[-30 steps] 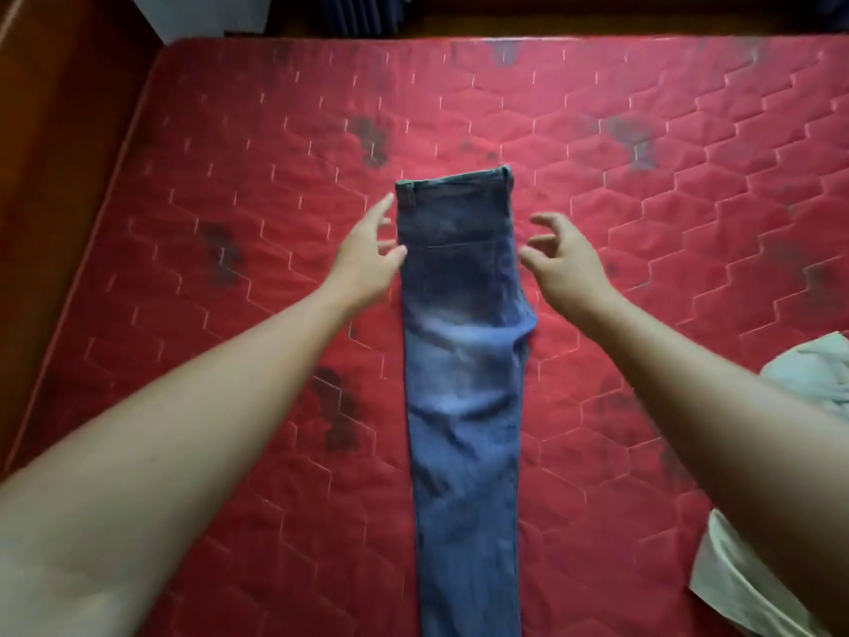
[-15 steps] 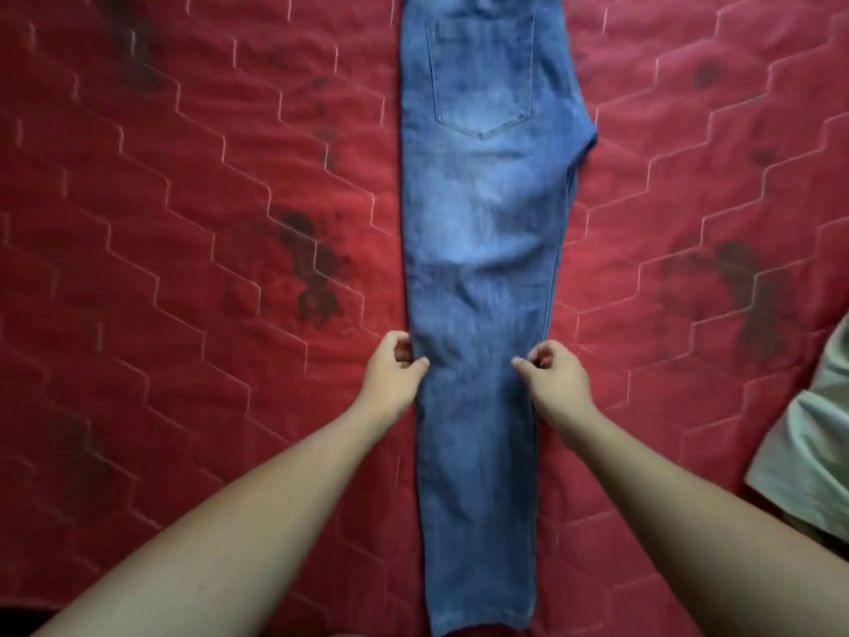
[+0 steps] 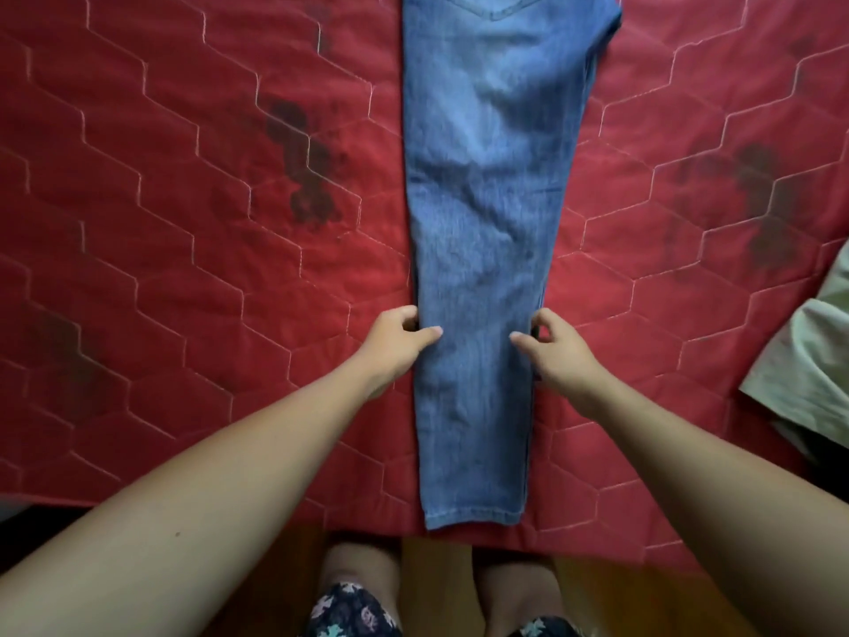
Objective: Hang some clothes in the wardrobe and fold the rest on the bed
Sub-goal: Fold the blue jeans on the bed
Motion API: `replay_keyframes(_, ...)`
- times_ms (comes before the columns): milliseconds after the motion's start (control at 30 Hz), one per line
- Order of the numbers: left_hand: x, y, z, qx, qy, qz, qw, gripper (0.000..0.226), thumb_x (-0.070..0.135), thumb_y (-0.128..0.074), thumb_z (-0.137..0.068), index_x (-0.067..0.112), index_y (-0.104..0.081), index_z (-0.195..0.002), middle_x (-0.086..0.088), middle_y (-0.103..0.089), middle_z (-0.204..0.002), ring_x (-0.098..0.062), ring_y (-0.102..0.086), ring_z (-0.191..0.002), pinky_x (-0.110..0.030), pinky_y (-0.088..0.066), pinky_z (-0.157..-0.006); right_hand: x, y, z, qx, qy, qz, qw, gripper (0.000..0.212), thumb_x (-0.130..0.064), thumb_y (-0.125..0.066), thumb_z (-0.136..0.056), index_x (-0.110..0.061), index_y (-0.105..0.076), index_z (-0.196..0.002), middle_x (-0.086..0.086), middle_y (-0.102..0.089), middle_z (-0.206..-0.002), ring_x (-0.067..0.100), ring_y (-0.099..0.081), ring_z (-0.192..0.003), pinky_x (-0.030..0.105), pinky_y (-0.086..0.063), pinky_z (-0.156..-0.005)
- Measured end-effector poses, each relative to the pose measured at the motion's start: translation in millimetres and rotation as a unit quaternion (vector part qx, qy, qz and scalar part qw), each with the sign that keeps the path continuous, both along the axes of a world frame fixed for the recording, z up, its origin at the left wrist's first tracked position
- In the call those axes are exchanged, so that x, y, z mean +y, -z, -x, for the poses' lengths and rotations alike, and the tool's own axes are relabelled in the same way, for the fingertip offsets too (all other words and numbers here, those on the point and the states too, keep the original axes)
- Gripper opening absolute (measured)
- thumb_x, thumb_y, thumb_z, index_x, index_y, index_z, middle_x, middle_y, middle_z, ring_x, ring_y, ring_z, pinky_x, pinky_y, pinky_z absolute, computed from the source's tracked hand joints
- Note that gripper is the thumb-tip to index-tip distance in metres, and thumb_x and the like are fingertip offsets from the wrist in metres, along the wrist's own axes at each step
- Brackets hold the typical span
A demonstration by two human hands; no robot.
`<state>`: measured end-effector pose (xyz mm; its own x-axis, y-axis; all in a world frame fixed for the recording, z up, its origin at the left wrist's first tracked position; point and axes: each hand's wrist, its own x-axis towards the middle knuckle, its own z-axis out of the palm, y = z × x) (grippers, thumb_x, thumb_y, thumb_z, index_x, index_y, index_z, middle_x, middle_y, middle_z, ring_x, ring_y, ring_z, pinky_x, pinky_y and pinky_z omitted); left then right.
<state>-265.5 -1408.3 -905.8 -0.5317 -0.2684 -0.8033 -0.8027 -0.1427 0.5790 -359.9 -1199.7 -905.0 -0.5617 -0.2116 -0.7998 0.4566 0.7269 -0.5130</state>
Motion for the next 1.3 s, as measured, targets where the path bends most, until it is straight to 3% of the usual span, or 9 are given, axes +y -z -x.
replay_keyframes(100,10.7,3.0,-24.5,-0.021,-0.005,-0.062,0.998,0.016,0.008,-0.067,-0.095,0.005,-0.07,-0.11,-0.011,-0.075,-0.109,-0.024,-0.073,-0.099,-0.036,-0.059,-0.085,14.6,-1.6,-25.0,-0.044,-0.031,-0.012,0.998,0.015,-0.022,-0.061,-0.099,-0.013,-0.068,-0.109,0.01,-0.072,-0.101,0.033,-0.07,-0.093,0.054,-0.058,-0.086)
replay_keyframes(300,26.8,2.0,-60.6,-0.001,-0.018,-0.022,1.0,0.014,0.007,-0.06,-0.098,0.012,-0.065,-0.111,-0.009,-0.075,-0.105,-0.021,-0.073,-0.096,-0.04,-0.061,-0.077,41.2,-6.4,-60.5,-0.091,0.085,0.001,0.992,0.012,-0.017,-0.055,-0.103,-0.017,-0.05,-0.091,0.006,-0.056,-0.08,0.015,-0.054,-0.064,0.044,-0.055,-0.07)
replay_keyframes(567,37.2,-13.4,-100.5,-0.057,0.075,-0.11,0.99,0.067,-0.003,-0.056,-0.096,0.039,-0.025,-0.138,-0.015,-0.069,-0.097,-0.015,-0.073,-0.082,-0.036,-0.062,-0.069,57.4,-22.6,-101.7,-0.166,0.064,0.047,0.983,0.036,0.007,-0.063,-0.092,-0.014,-0.053,-0.12,0.007,-0.069,-0.114,0.014,-0.069,-0.098,0.033,-0.058,-0.082)
replay_keyframes(667,41.4,-18.4,-114.9,-0.044,0.055,-0.064,0.995,0.079,-0.004,-0.058,-0.095,0.043,-0.019,-0.145,-0.016,-0.062,-0.084,-0.022,-0.064,-0.072,-0.041,-0.06,-0.074,55.6,-33.5,-111.5,-0.106,0.079,0.044,0.99,0.037,0.008,-0.056,-0.093,-0.019,-0.042,-0.114,0.015,-0.069,-0.099,0.014,-0.066,-0.077,0.027,-0.051,-0.062)
replay_keyframes(833,28.1,-39.8,-100.9,0.03,-0.058,-0.072,0.995,0.053,-0.015,-0.042,-0.095,0.026,-0.064,-0.119,-0.005,-0.07,-0.1,-0.016,-0.059,-0.076,-0.021,-0.047,-0.054,43.6,-68.3,-82.8,-0.13,0.177,0.132,0.967,0.054,0.019,-0.042,-0.082,-0.023,-0.067,-0.105,0.011,-0.061,-0.083,0.013,-0.05,-0.053,0.025,-0.039,-0.045)
replay_keyframes(1000,-18.8,-81.3,-49.5,0.181,0.092,0.109,0.973,0.046,-0.017,-0.056,-0.089,0.018,-0.071,-0.115,0.0,-0.072,-0.114,-0.017,-0.067,-0.105,-0.026,-0.053,-0.089,25.7,-112.1,-14.7,-0.23,0.167,0.259,0.923,0.056,0.024,-0.042,-0.078,-0.009,-0.077,-0.106,0.022,-0.06,-0.1,0.026,-0.06,-0.073,0.034,-0.059,-0.055)
replay_keyframes(1133,-67.2,-91.2,40.8,0.286,0.144,0.252,0.913,0.021,-0.006,-0.063,-0.089,0.01,-0.072,-0.1,-0.008,-0.06,-0.098,-0.007,-0.057,-0.087,-0.019,-0.045,-0.083,-10.9,-120.8,71.5,0.052,0.028,0.266,0.962,0.025,0.006,-0.066,-0.086,-0.013,-0.074,-0.101,0.019,-0.064,-0.095,0.023,-0.057,-0.085,0.037,-0.047,-0.079)
replay_keyframes(1200,-87.5,-82.0,97.5,0.271,0.065,0.165,0.946,0.013,0.003,-0.059,-0.097,0.013,-0.066,-0.101,-0.011,-0.059,-0.098,-0.013,-0.056,-0.087,-0.028,-0.045,-0.084,-38.1,-104.1,121.0,0.131,0.006,0.268,0.954,0.018,-0.013,-0.067,-0.088,-0.004,-0.072,-0.102,0.013,-0.064,-0.095,0.018,-0.055,-0.087,0.035,-0.042,-0.082)
replay_keyframes(1300,-95.1,-54.3,152.6,0.175,-0.053,-0.034,0.983,0.012,0.029,-0.054,-0.101,0.021,-0.061,-0.096,-0.005,-0.057,-0.092,-0.014,-0.053,-0.074,-0.029,-0.044,-0.07,-76.2,-71.1,170.0,0.008,0.043,0.301,0.953,0.05,-0.041,-0.059,-0.095,-0.002,-0.065,-0.126,0.013,-0.07,-0.12,0.019,-0.066,-0.105,0.033,-0.049,-0.088)
